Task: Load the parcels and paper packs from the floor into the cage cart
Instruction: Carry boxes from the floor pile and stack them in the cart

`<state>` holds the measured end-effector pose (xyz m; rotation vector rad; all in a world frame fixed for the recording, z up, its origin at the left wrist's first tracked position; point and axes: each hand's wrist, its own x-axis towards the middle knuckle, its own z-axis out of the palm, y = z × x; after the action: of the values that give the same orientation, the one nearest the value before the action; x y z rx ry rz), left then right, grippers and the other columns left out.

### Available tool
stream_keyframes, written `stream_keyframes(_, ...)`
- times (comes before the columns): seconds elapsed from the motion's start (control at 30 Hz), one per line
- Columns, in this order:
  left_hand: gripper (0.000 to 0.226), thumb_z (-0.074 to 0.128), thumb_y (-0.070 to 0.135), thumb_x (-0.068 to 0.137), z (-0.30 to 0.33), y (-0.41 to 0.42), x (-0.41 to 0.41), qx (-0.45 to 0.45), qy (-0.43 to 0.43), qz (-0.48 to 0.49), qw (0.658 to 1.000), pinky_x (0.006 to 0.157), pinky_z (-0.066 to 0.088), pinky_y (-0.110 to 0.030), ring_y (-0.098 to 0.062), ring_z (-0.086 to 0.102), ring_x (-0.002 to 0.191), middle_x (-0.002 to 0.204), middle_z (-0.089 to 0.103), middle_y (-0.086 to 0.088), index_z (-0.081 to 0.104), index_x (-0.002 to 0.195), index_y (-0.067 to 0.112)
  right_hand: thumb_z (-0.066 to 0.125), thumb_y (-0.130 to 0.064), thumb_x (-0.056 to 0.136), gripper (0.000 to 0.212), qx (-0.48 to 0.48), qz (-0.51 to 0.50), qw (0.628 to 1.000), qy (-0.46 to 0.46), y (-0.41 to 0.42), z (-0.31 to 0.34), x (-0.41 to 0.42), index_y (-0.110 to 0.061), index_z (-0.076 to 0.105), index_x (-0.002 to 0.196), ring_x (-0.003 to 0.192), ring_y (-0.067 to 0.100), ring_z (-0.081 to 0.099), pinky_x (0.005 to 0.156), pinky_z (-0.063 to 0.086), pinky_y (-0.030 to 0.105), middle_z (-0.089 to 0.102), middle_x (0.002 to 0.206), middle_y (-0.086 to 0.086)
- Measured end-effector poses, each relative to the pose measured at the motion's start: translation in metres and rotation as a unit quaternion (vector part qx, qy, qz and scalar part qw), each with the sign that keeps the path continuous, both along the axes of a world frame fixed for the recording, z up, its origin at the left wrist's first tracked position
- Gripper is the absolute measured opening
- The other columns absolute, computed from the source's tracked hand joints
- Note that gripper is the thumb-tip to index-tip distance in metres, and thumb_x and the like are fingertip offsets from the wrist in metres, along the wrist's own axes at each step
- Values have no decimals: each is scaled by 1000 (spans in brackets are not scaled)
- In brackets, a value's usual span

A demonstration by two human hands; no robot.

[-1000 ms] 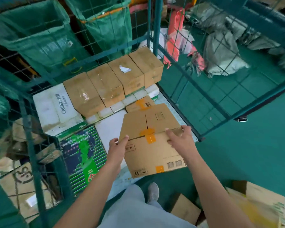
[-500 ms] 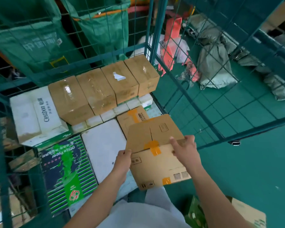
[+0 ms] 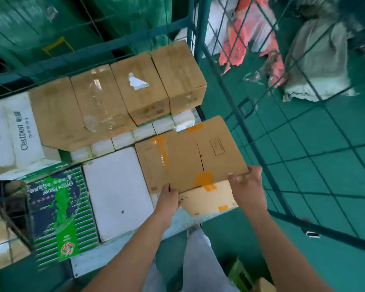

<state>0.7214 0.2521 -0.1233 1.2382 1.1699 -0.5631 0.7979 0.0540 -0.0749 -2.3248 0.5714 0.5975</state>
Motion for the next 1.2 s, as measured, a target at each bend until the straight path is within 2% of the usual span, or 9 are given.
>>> stream_keyframes(0.23,32,24,7,111,-65,-13,43,27,15,120,992,95,48,-32,-2,53,83,99,49,15,37,125,33,70,-47,88,53,30,44,999,0,0,-51,32,-38,27,118,96,30,63,78,50,43,59,124,2)
stream_keyframes(0.37,38,26,4,109,-105,-14,19,3,47,125,991,98,51,-29,-6,57,105,133,55,6,43,138,22,69,-43,90,60,33,42,999,6,8,-65,13,-38,28,134,91,18,59,83,46,40,54,134,-3)
stream_keyframes(0.43,38,27,2,108,-116,-17,13,5,47,109,993,90,56,-25,-9,58,110,139,53,3,46,139,13,67,-46,92,62,34,52,998,18,8,-69,9,-40,25,137,80,8,63,79,46,36,54,136,-4)
stream_keyframes(0.53,42,31,2,106,-119,-17,13,4,51,151,987,95,56,-34,-17,59,115,136,56,-1,47,143,17,65,-48,93,65,37,71,997,12,13,-72,11,-40,22,140,86,13,69,81,53,39,51,142,-3)
stream_keyframes(0.7,47,33,4,104,-109,-12,22,5,33,191,981,87,61,-34,-20,59,119,140,57,-4,50,146,16,64,-45,95,64,37,108,993,-27,23,-66,32,-32,24,143,73,-8,60,79,40,30,46,147,-5)
stream_keyframes(0.77,49,34,4,103,-109,-13,28,8,24,202,979,87,61,-34,-21,59,123,143,55,-2,48,148,18,65,-42,96,64,30,130,990,-43,23,-65,43,-30,24,143,72,-6,60,77,39,30,43,149,-6)
stream_keyframes(0.87,53,31,1,103,-107,-17,44,10,-3,222,975,91,58,-32,-19,55,126,147,49,-3,43,151,18,64,-39,95,62,31,148,986,-73,21,-71,56,-31,22,140,85,17,69,81,49,37,43,151,-3)
stream_keyframes(1.07,51,34,-4,102,-118,-24,83,39,-2,175,984,105,51,-39,-6,51,90,109,52,9,41,145,22,56,-25,92,50,18,79,996,-35,7,-103,88,-31,26,131,85,29,64,74,57,48,58,130,8)
stream_keyframes(1.2,58,36,-4,100,-134,-33,74,36,16,143,989,103,50,-42,-9,50,86,104,51,10,35,152,24,58,-28,95,59,9,100,995,-22,-4,-115,77,-31,22,142,76,12,64,74,53,41,50,141,2)
